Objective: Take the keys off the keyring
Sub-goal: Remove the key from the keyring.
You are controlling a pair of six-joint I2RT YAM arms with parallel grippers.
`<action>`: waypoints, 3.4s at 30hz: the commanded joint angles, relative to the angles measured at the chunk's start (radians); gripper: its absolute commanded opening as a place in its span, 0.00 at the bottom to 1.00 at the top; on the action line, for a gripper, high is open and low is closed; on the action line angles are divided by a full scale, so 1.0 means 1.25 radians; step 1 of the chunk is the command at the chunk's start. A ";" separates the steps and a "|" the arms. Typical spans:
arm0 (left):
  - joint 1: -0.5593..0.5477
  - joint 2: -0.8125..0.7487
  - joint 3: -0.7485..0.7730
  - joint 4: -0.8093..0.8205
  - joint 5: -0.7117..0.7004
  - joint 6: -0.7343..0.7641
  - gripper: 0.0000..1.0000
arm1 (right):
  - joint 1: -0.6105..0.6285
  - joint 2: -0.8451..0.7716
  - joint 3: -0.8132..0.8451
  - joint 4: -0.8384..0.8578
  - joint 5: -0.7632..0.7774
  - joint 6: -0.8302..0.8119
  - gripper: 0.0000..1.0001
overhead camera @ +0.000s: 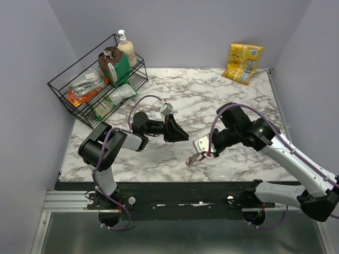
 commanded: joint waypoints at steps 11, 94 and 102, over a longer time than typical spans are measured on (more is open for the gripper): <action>-0.018 -0.038 0.025 0.280 0.060 -0.036 0.36 | -0.003 0.022 0.028 -0.019 -0.015 -0.040 0.04; -0.026 0.081 0.066 0.280 0.098 -0.052 0.02 | -0.013 0.013 -0.243 0.408 0.227 0.048 0.02; -0.006 0.124 0.070 0.279 0.075 -0.044 0.02 | -0.016 0.014 -0.314 0.546 0.238 0.077 0.01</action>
